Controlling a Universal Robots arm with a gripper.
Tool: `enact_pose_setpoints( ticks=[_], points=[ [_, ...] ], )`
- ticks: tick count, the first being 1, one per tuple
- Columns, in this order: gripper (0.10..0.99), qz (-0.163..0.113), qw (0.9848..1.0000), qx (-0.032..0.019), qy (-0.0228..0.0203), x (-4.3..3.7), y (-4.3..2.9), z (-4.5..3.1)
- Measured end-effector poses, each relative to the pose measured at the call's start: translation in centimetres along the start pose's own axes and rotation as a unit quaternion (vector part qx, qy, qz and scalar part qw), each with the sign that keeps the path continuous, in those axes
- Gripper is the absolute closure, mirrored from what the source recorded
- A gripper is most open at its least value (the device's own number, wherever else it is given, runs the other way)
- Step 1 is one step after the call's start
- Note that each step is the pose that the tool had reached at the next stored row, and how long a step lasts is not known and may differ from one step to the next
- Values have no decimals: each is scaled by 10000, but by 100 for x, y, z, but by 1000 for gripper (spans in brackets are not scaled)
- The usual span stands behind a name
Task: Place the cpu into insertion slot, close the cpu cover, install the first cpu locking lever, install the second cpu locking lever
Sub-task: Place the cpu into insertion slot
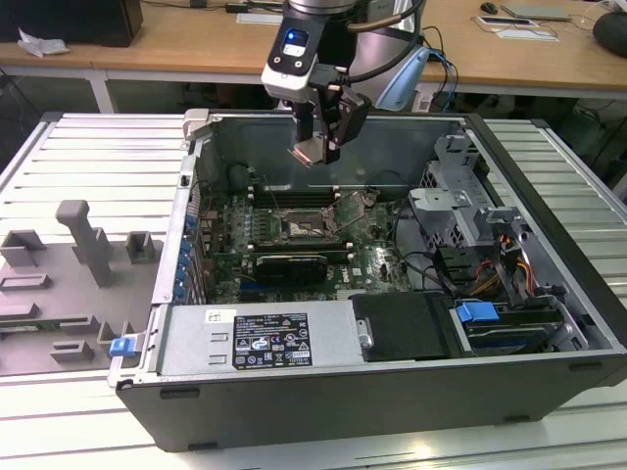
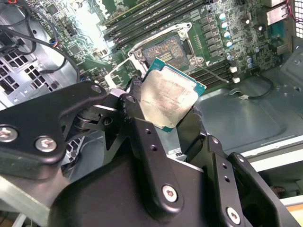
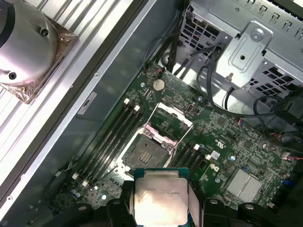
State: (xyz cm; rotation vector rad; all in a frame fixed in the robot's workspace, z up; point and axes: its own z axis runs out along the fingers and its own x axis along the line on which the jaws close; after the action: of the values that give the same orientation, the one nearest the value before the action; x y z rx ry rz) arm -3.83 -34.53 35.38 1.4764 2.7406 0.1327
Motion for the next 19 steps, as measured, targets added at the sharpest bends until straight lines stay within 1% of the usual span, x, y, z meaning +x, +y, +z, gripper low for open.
enact_pose_setpoints(
  ticks=[19],
  points=[
    [545, 199, 9998, -4, -17, 0, -2, 27]
  ],
)
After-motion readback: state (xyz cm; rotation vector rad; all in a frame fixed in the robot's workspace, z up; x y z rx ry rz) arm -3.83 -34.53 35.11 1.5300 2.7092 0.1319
